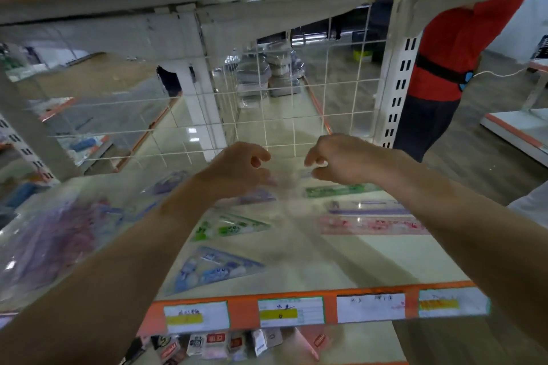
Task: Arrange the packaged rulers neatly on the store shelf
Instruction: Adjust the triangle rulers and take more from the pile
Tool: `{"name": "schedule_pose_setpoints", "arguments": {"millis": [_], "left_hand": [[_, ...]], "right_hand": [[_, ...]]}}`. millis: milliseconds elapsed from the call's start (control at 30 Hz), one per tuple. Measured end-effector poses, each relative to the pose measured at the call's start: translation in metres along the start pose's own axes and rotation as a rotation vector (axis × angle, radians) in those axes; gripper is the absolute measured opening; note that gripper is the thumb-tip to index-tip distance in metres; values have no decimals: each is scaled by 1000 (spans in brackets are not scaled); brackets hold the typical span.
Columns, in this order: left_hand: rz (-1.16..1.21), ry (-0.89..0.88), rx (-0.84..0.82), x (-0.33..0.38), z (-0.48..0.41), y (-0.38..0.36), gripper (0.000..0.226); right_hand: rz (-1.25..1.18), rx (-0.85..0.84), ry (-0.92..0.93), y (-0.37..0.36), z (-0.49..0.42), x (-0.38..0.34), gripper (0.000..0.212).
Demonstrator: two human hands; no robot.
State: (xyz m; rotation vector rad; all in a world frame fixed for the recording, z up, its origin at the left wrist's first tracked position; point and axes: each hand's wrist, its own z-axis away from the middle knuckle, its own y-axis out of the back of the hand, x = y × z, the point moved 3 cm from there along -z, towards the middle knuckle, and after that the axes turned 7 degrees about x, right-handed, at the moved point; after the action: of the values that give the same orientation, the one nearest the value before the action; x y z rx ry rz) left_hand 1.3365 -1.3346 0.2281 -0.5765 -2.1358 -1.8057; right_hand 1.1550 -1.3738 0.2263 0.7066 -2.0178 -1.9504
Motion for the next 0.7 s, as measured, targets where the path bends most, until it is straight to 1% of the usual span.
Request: {"name": "schedule_pose_setpoints", "arguments": {"millis": [133,233,300,367,467,567,700], "left_hand": [[-1,61,47,-24,14,29,37],[-66,102,93,-53,27,53,36],[-94,143,117,-76,37,68,36],[-111,185,136,-98,50,84,36],[-200,235,144,-130,69,105,40],[-293,277,164,-163,85,124,41],[-347,331,172,-202,107,148,40]], "right_hand": [[-7,25,77,6,-17,-59,30],[12,12,129,6,-27,-105,28],[-14,-2,159,4,-33,-135,24],[-21,-16,190,-1,-40,-166,25],[6,-32,226,-9,-54,-210,27],[19,-54,299,-16,-64,-250,26],[49,-42,374,-26,-73,-295,25]]}}
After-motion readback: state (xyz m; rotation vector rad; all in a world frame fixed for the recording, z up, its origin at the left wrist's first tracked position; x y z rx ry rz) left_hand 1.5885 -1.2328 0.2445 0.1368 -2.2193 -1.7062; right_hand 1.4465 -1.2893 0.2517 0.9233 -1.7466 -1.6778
